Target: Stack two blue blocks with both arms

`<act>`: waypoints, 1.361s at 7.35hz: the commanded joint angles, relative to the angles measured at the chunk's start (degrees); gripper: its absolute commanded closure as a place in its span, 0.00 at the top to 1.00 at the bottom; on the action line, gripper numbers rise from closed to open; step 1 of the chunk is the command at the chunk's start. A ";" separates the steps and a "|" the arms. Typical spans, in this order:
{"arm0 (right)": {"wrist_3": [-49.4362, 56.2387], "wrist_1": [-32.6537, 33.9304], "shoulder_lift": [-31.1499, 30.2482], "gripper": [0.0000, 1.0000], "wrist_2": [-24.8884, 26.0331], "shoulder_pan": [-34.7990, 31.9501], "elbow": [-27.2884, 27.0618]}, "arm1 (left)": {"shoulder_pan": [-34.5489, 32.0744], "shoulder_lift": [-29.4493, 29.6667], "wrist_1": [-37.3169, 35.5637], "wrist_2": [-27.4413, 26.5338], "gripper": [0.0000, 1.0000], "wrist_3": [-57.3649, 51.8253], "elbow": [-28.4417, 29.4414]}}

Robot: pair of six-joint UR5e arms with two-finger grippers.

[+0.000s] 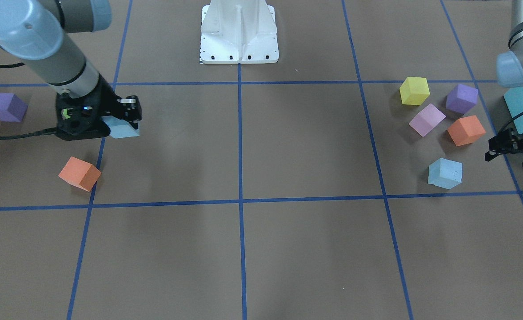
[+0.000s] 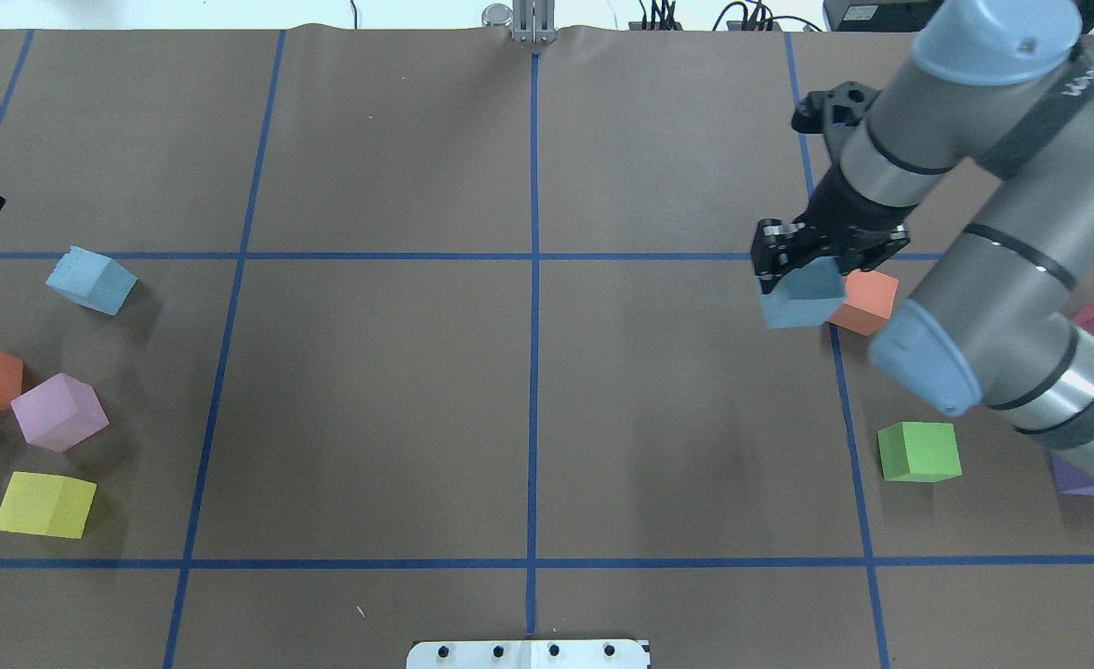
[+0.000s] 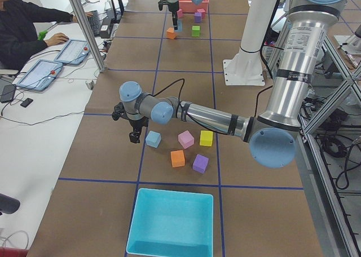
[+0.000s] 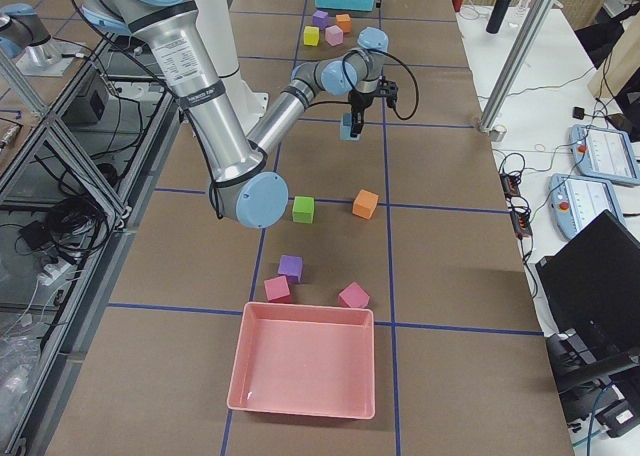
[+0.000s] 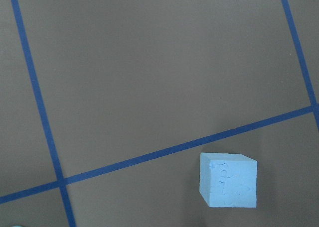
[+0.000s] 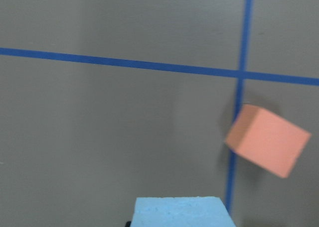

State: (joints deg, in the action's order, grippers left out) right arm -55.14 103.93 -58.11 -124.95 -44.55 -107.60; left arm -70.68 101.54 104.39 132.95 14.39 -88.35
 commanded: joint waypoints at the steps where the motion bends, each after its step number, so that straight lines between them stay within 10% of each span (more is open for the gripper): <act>1: -9.09 -0.13 8.07 0.63 4.09 5.60 4.74 | 5.36 -0.12 10.80 -1.10 0.98 7.82 4.40; 10: -18.51 -9.36 13.11 0.62 10.87 12.47 15.93 | 9.34 1.73 11.19 -6.02 0.98 10.31 6.78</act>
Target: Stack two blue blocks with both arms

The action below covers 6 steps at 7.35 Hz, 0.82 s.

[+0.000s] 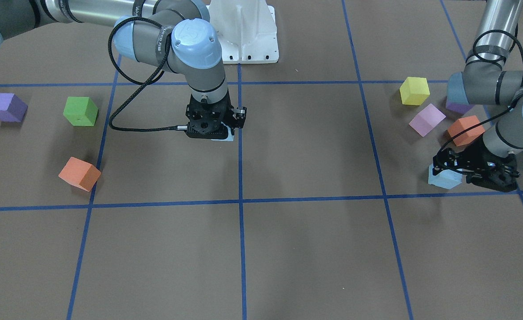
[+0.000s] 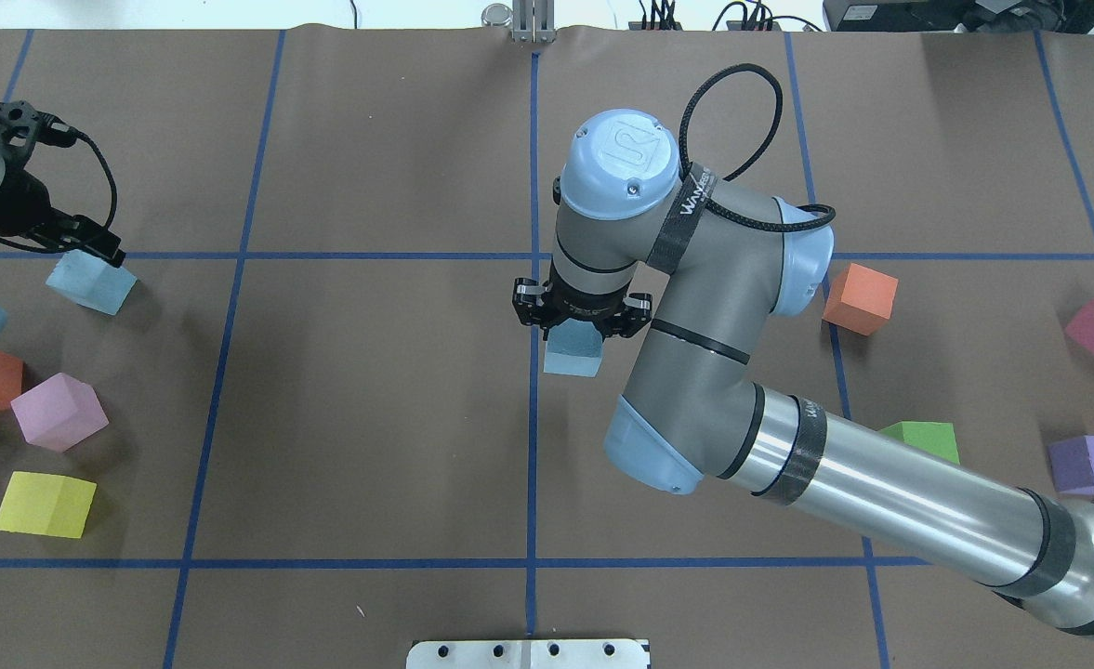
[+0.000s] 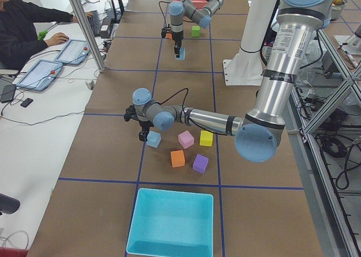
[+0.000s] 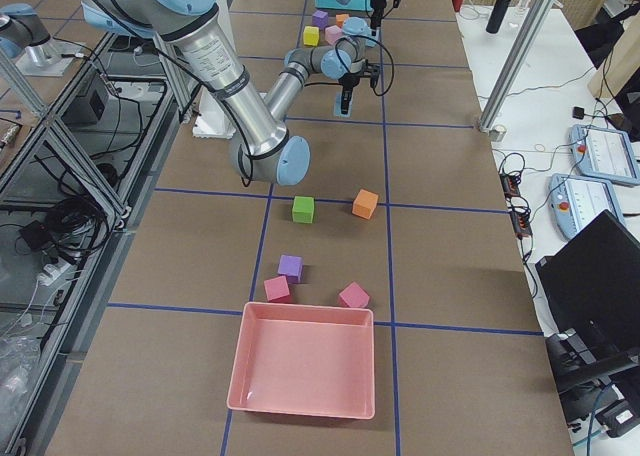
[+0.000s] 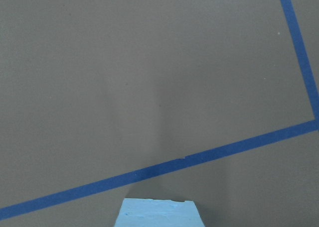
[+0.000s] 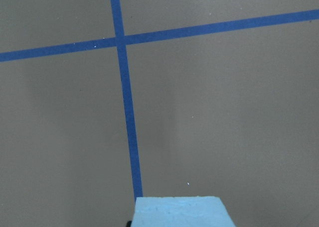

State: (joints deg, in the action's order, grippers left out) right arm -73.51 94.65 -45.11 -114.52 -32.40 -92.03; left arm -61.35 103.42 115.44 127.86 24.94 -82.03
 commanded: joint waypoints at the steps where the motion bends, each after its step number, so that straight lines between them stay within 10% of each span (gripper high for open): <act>1: -0.14 -0.08 0.03 0.62 0.78 0.76 0.88 | 0.61 -0.33 0.14 -1.03 0.98 -0.15 0.55; 6: -4.24 -7.68 2.64 0.62 4.13 2.78 8.40 | 1.94 -0.33 0.31 -1.83 0.98 -0.15 1.17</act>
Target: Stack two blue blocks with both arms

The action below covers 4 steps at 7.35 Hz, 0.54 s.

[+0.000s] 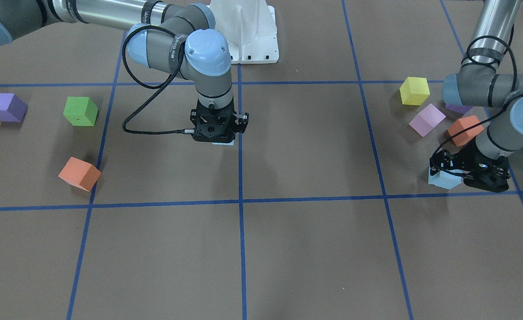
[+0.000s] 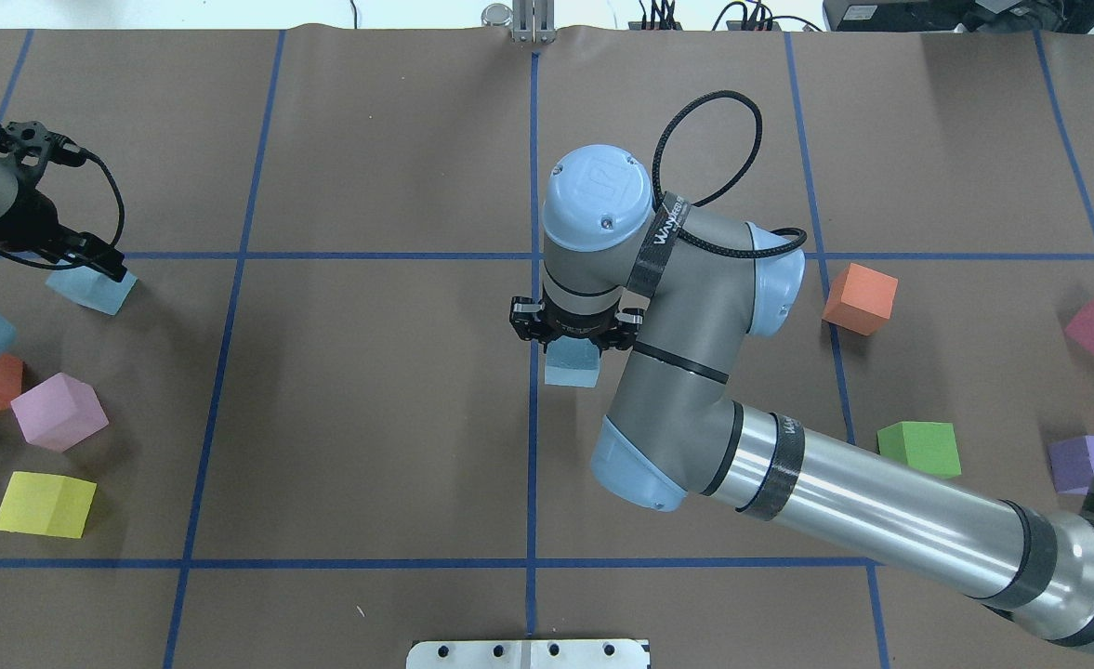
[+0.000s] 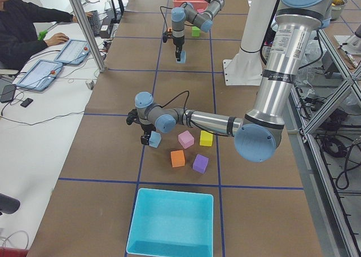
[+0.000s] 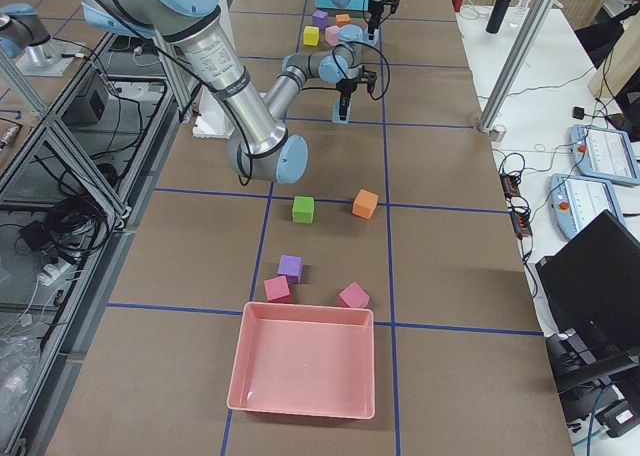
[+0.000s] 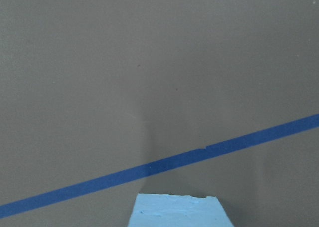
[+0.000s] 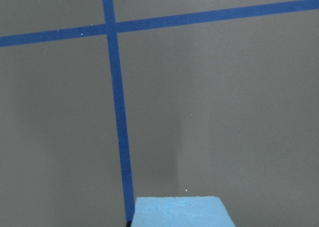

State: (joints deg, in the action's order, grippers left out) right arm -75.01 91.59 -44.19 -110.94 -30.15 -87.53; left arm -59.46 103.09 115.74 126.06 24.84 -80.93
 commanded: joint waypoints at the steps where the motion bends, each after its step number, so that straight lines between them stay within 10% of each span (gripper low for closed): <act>1: -2.60 -5.54 3.82 0.62 0.55 0.70 7.25 | 0.05 -0.08 0.10 0.06 0.98 -0.06 -0.02; 4: -1.89 -5.63 3.84 0.61 1.60 0.79 8.25 | 0.05 -0.08 0.10 -0.03 0.98 -0.06 -0.02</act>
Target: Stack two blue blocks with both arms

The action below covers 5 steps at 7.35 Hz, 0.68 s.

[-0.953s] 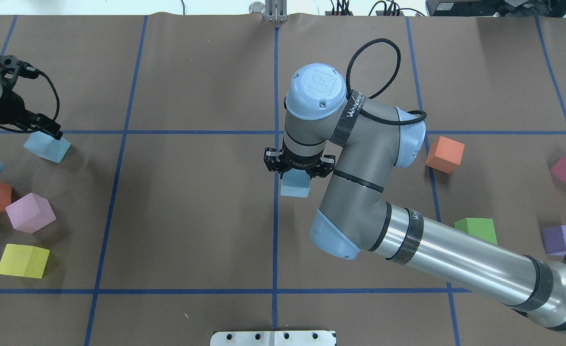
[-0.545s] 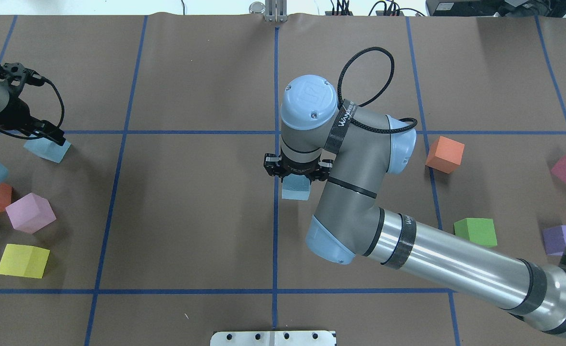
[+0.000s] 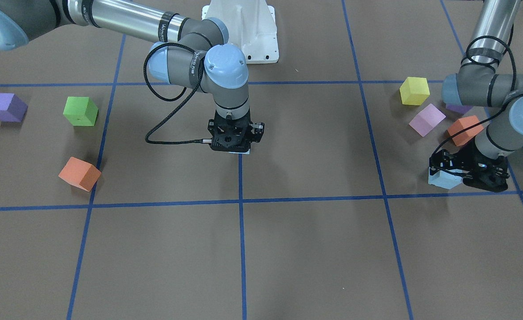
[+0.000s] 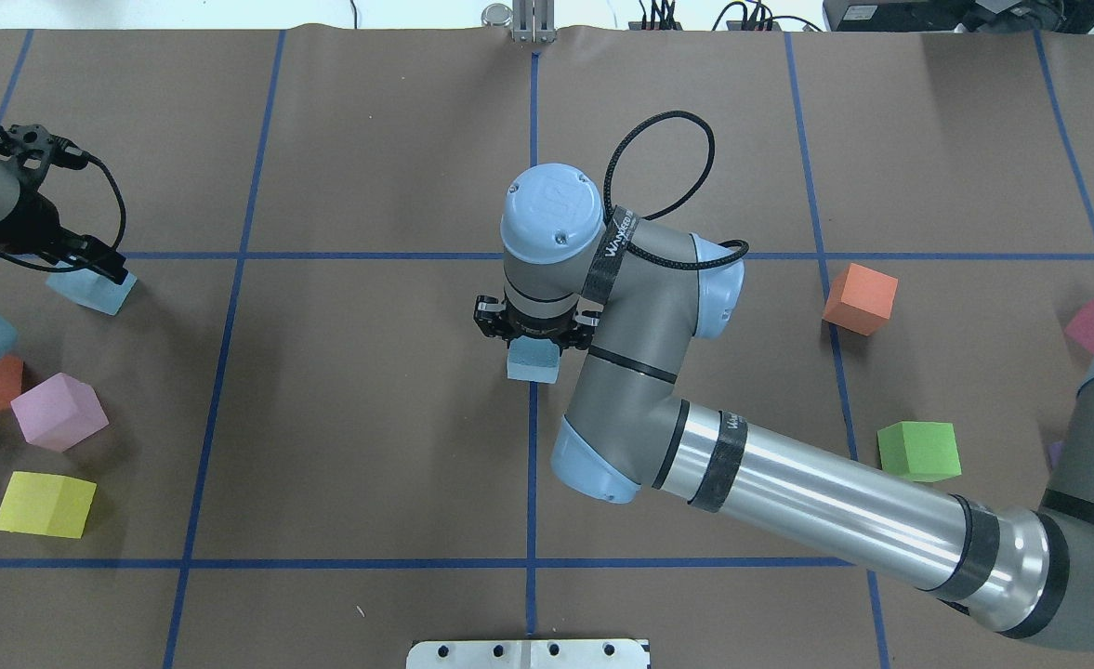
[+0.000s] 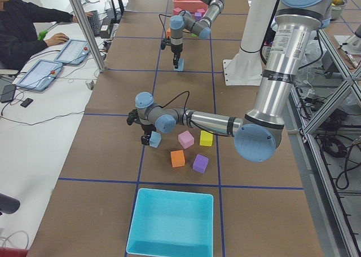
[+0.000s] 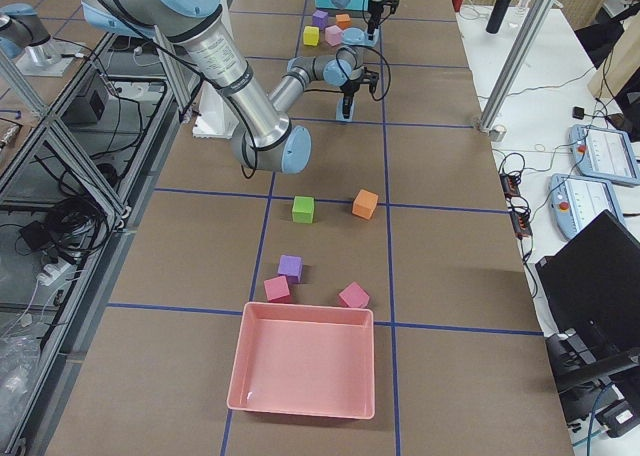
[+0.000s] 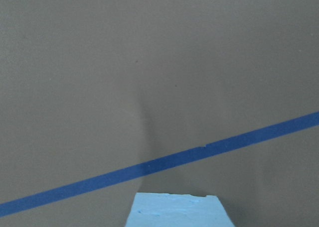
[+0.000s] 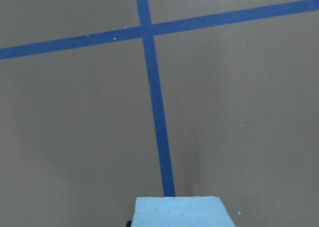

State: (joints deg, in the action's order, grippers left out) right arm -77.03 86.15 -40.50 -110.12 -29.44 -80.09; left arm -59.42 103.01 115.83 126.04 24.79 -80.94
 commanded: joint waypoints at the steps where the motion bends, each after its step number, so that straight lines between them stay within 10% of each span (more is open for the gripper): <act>1: 0.13 -0.19 0.16 0.61 0.95 0.26 1.43 | 0.00 -0.09 0.01 0.08 0.98 0.09 0.08; 5: 0.13 -1.51 0.16 0.72 1.13 0.35 1.96 | 0.00 -0.18 0.01 -0.01 0.97 0.17 0.08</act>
State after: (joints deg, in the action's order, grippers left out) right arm -76.76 84.82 -40.45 -109.01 -29.12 -78.15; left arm -59.41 102.86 115.84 126.04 24.89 -80.86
